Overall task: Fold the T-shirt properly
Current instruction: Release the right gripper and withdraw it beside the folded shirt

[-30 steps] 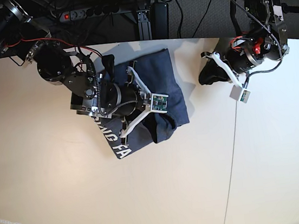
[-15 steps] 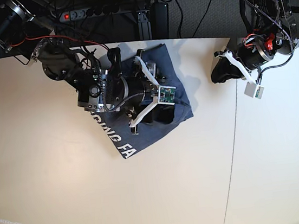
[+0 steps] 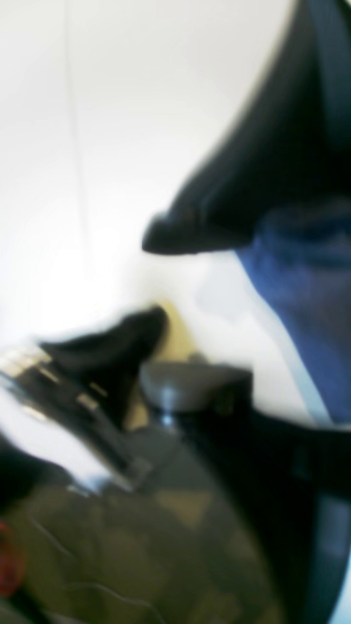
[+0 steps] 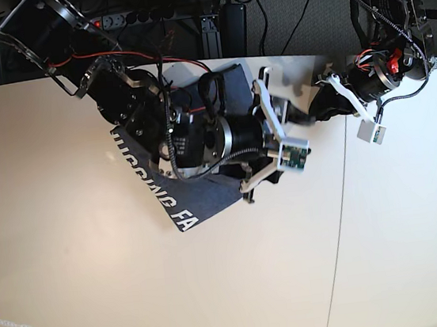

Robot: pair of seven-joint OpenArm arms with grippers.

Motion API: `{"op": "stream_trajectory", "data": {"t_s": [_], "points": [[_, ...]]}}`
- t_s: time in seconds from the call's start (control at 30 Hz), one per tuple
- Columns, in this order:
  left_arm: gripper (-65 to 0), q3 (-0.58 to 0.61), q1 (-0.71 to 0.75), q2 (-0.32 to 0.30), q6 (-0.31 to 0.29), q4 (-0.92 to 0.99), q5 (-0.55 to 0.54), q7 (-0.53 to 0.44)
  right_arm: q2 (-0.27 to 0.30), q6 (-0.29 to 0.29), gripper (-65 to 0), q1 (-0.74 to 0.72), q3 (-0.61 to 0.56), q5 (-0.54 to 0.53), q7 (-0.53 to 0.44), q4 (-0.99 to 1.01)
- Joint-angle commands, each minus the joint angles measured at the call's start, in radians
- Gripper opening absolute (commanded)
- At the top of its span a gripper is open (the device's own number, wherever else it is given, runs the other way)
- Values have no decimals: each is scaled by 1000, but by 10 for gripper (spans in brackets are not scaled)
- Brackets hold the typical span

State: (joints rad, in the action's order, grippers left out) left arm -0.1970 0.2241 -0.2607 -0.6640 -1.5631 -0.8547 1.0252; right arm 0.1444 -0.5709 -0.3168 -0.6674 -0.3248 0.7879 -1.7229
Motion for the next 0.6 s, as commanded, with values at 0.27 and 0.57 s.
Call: {"op": "stream_trajectory", "data": {"t_s": [0.27,0.57], "points": [[-650,-5,-5,-9,-34,-13,-19,20,27,29,-650,-39,364,24,94,-18],[-650,-5,10,-26,-34,-13,-18,19,261,28,-650,63,537,-93,148,-19]]}}
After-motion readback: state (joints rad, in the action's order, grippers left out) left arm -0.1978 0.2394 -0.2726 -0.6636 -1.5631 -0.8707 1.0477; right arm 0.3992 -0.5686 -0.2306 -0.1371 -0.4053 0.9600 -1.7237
